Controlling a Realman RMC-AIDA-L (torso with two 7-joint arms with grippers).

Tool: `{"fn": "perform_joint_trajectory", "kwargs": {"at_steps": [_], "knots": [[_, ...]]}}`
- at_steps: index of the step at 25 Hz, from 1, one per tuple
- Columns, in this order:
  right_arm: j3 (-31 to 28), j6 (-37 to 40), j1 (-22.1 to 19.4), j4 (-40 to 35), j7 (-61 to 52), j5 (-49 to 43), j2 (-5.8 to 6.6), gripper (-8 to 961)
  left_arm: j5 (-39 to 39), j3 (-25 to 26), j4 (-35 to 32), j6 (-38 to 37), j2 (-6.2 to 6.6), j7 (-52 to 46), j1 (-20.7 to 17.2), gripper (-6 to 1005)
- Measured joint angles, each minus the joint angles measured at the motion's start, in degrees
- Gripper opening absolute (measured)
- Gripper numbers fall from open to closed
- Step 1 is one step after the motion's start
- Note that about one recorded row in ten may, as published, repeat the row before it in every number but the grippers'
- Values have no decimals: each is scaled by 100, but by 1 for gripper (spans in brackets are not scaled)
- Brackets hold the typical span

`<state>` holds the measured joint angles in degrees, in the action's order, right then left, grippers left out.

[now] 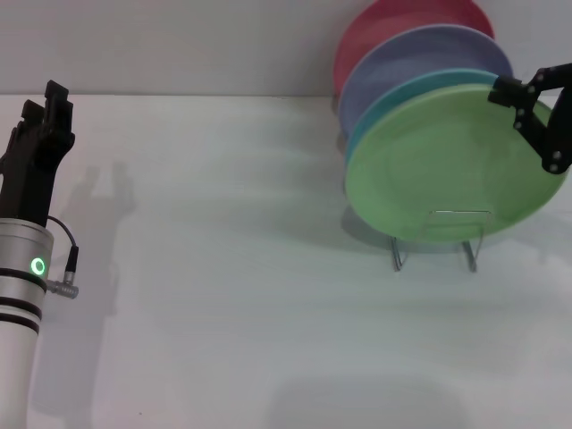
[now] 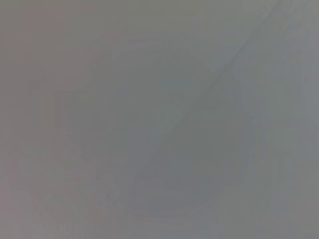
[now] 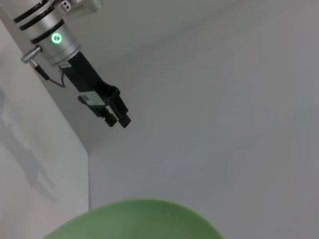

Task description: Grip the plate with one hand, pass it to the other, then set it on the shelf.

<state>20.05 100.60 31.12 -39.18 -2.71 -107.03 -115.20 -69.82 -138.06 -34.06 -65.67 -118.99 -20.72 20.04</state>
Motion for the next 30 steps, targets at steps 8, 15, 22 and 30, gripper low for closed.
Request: {"fn": "perform_joint_trajectory", "kwargs": {"at_steps": [8,15,22,30], "knots": [[72,-429,-7,68,0,-74,-91,27,4,-41,1,0,8,-23,-1,459],[273,-476,-63,71,-132,-82,-137,51,14,-45,-10,-12,16,-26,-20,460],[254,-402,-79,-47,-772,-44,-144,195,14,-45,-14,-5,25,-29,-26,461],[-5,444,-188,-439,-3132,337,56,274,12,-10,17,-17,40,-1,-15,462]]}}
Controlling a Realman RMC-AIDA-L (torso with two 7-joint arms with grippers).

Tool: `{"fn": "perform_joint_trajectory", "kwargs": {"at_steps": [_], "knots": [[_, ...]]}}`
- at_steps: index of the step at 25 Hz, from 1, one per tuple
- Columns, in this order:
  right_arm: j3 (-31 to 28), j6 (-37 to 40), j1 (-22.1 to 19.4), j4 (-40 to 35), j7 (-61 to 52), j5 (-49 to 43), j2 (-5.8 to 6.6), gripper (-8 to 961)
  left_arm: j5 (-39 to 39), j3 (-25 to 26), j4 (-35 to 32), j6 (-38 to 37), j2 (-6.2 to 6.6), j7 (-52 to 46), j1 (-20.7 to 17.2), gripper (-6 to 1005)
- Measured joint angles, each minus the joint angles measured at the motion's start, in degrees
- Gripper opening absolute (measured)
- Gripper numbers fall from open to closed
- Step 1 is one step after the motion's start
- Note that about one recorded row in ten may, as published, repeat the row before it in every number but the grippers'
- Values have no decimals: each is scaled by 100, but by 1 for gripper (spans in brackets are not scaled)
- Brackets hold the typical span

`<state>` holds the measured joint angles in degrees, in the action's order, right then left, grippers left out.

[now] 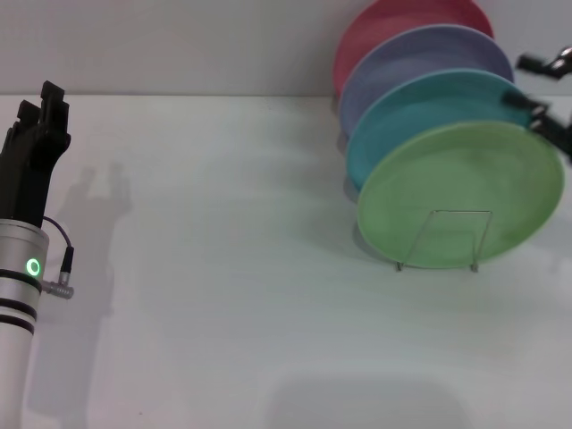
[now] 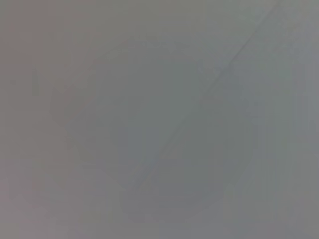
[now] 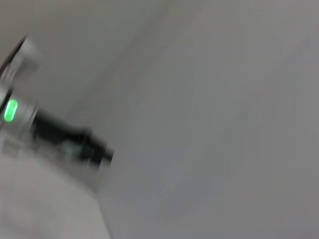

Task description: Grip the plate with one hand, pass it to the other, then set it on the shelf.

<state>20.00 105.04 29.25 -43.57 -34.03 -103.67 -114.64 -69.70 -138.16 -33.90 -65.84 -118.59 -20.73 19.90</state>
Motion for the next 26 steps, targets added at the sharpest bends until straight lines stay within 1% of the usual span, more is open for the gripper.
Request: {"fn": "perform_joint_trajectory", "kwargs": {"at_steps": [1,2,3,4,5,6,7,8,9,11,12,13,14,15,16,17,18,20,21,22,23,24,26], "knots": [[-91,210,-36,17,-452,183,70,274,0,4,11,-3,3,9,7,462],[-327,558,-139,142,-1252,589,204,273,5,12,66,-13,8,25,27,463],[-327,558,-139,142,-1252,589,204,273,5,12,66,-13,8,25,27,463],[-655,832,-292,459,-1963,1129,330,273,51,27,156,-29,13,39,53,463],[-655,832,-292,459,-1963,1129,330,272,51,27,156,-29,13,39,53,463],[-828,856,-384,675,-2176,1402,368,272,112,42,239,-58,14,52,72,463],[-1111,774,-565,1040,-2349,1844,400,272,272,83,404,-185,14,131,108,463],[-1111,774,-565,1040,-2349,1844,400,272,272,83,404,-185,14,131,108,464],[-1258,664,-660,1215,-2364,2023,392,272,398,100,505,-299,14,226,126,464],[-1502,320,-825,1471,-2359,2255,304,272,714,117,713,-544,14,445,160,464],[-1711,-87,-964,1627,-2350,2352,158,271,1025,149,887,-752,22,611,185,478],[-1711,-87,-964,1627,-2350,2352,158,271,1025,149,887,-752,22,611,185,493],[-1866,-593,-1061,1658,-2383,2367,10,271,1316,261,1065,-911,33,710,190,507],[-1866,-593,-1061,1658,-2383,2367,10,280,1316,261,1065,-911,33,710,190,522],[-1900,-813,-1099,1678,-2410,2369,-40,290,1492,366,1159,-975,41,735,191,536],[-2006,-1192,-1158,1765,-2430,2381,-126,299,1808,584,1292,-1018,54,768,193,551],[-2006,-1192,-1158,1765,-2430,2381,-126,308,1808,584,1292,-1018,54,768,193,565],[-2229,-1328,-1196,1907,-2253,2438,-225,327,2075,795,1384,-1023,58,799,196,594],[-2387,-1329,-1215,1998,-2065,2518,-290,327,2196,897,1421,-1024,61,816,195,609],[-2645,-1311,-1246,2214,-1652,2741,-397,327,2380,1051,1494,-1034,66,825,172,623],[-2645,-1311,-1246,2214,-1652,2741,-397,327,2380,1051,1494,-1034,66,825,172,623],[-2737,-1301,-1261,2375,-1430,2848,-426,327,2418,1079,1519,-1042,67,831,159,623],[-2847,-1302,-1293,2720,-1079,2966,-428,327,2523,1136,1632,-1099,69,844,122,623]]}}
